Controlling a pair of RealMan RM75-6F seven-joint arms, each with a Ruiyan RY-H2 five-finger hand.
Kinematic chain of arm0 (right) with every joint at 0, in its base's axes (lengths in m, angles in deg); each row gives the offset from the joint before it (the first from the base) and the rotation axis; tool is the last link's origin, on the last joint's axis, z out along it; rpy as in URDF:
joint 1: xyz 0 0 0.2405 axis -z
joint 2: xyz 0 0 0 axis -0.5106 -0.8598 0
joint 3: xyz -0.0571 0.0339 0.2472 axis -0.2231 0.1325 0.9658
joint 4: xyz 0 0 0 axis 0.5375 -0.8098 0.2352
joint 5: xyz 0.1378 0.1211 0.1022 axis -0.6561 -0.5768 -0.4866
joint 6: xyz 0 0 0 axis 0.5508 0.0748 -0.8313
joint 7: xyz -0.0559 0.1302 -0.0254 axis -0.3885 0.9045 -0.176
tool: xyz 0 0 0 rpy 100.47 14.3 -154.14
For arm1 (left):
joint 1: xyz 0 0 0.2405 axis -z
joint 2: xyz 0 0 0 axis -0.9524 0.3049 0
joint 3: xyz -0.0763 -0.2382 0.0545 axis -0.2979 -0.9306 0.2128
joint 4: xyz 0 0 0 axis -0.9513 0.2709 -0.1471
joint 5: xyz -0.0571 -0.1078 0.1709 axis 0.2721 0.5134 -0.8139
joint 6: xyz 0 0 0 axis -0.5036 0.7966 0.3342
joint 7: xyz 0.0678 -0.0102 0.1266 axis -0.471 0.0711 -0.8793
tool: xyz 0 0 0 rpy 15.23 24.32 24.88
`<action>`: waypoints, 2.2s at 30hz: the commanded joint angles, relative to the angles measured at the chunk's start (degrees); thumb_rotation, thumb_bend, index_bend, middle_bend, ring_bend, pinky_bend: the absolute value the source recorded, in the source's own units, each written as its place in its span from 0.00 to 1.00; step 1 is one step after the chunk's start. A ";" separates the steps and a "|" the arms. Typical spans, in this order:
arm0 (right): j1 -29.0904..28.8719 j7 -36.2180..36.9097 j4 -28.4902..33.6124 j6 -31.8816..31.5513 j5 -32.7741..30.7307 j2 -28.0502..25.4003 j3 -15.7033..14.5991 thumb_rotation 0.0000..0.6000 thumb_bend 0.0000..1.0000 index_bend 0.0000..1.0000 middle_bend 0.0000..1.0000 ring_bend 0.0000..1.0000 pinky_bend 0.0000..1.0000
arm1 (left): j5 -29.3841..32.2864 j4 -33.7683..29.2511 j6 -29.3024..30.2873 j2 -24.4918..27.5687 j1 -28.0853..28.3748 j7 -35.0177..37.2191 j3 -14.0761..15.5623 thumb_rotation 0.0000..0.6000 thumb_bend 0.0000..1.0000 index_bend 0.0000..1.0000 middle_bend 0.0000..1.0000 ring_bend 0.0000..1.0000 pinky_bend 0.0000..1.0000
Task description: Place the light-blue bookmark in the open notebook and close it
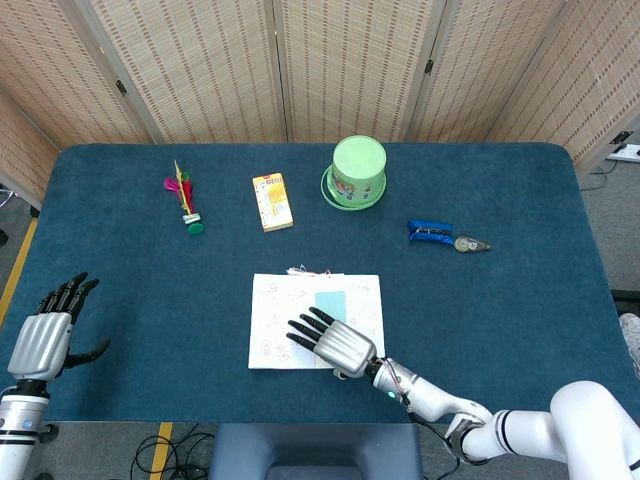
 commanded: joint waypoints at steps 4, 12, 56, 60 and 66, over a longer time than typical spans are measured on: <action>0.13 -0.51 0.17 0.17 -0.21 -0.23 0.08 1.00 0.01 0.00 0.00 0.00 0.00 | 0.02 -0.06 -0.07 -0.13 0.04 -0.18 0.01 1.00 0.27 0.13 0.06 0.10 0.16; 1.11 -0.13 4.28 -1.44 1.26 -3.21 -1.24 1.00 0.01 0.00 0.00 0.00 0.00 | 0.03 0.30 -0.37 -0.02 0.34 -0.40 -0.18 1.00 0.27 0.13 0.06 0.10 0.16; 31.22 0.75 20.66 -34.21 -1.44 -35.53 -3.12 1.00 0.09 0.00 0.00 0.00 0.00 | -28.95 38.10 -6.18 -22.93 20.96 5.43 6.82 1.00 0.25 0.15 0.09 0.10 0.16; 31.58 0.68 20.92 -33.63 -1.07 -35.59 -2.67 1.00 0.09 0.00 0.00 0.00 0.00 | -30.09 41.80 -4.90 -25.52 21.34 6.07 8.08 1.00 0.24 0.13 0.07 0.10 0.16; 31.95 0.65 20.88 -32.90 -0.62 -35.22 -1.81 1.00 0.09 0.00 0.00 0.00 0.00 | -32.13 46.90 -2.41 -29.63 22.17 6.87 9.78 1.00 0.24 0.13 0.07 0.10 0.16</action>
